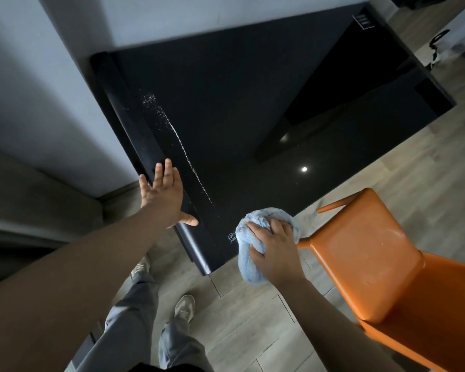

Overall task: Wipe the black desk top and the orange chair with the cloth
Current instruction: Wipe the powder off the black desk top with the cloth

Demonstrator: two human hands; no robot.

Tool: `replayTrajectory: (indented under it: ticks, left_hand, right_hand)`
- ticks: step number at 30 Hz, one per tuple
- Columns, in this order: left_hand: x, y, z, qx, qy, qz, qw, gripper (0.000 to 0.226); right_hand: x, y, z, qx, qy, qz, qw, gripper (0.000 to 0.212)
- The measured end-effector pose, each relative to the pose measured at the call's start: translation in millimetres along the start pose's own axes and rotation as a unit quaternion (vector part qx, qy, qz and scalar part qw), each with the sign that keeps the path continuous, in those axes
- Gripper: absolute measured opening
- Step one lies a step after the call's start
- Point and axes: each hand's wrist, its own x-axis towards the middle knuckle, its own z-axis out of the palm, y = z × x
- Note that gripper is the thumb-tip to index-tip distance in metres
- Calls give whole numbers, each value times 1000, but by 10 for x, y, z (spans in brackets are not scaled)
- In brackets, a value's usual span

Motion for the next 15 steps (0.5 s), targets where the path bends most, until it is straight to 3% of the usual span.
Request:
replayTrajectory:
  ticks: [10, 15]
  left_hand:
    - [-126, 121, -79, 33, 0, -10, 999, 126]
    - [-339, 139, -69, 16, 33, 18, 999, 95]
  right_hand:
    - [-315, 10, -82, -35, -40, 33, 998, 42]
    - [-290, -39, -450, -39, -66, 34, 996, 43]
